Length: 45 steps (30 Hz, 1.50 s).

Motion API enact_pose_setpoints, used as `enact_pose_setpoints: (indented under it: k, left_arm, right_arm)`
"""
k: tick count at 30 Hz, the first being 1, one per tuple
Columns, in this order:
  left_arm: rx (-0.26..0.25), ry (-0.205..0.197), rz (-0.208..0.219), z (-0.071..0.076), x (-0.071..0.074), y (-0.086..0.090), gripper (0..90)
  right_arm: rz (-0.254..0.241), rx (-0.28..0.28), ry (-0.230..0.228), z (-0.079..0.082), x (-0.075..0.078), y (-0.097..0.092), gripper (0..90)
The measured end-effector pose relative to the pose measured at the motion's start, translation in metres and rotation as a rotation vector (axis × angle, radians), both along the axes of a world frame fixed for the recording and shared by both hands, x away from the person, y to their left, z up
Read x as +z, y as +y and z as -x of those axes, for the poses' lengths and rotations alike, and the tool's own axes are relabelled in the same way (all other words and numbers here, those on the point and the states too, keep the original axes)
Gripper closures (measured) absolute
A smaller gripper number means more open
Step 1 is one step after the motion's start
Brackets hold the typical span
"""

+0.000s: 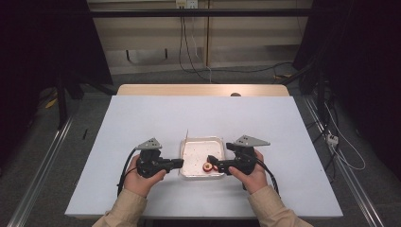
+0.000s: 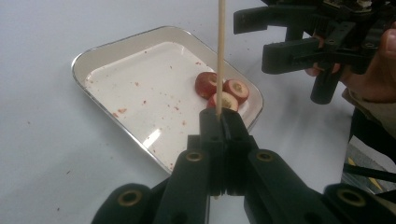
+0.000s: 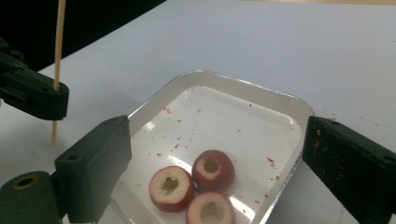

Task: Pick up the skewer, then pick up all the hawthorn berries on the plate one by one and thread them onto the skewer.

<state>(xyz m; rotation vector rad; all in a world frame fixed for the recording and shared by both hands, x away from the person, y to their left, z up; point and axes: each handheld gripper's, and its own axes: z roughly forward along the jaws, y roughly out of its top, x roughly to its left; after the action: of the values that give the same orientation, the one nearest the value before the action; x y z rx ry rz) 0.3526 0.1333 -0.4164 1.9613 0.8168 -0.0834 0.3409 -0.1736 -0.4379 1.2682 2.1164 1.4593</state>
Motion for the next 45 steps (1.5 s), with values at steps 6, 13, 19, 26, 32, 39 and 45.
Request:
enact_pose_setpoints:
  k: [6,13,19,26,32,39,45]
  left_arm:
    - [0.009,0.004,-0.002,0.0,-0.001,0.002,89.7]
    - [0.007,0.004,-0.007,0.0,-0.002,0.003,89.7]
    - [0.009,0.007,-0.01,-0.001,-0.002,0.003,89.7]
    - [0.007,0.009,-0.016,-0.001,-0.002,0.001,89.7]
    - [0.005,0.006,-0.014,-0.002,-0.002,0.0,89.7]
    - [0.005,0.007,-0.012,-0.002,-0.001,0.0,89.7]
    - [0.003,0.01,-0.01,-0.001,-0.001,0.0,89.7]
  right_arm:
    - [0.054,0.011,-0.003,-0.001,-0.001,-0.003,7.2]
    - [0.096,0.052,0.03,0.0,-0.007,-0.005,26.5]
    - [0.112,0.093,0.05,0.003,-0.012,-0.004,46.0]
    - [0.136,0.112,0.061,0.005,-0.017,-0.003,54.8]
    - [0.13,0.114,0.071,0.004,-0.019,-0.001,60.6]
    - [0.122,0.129,0.11,0.005,-0.024,0.002,64.3]
    - [0.076,0.116,0.124,0.005,-0.025,0.0,72.3]
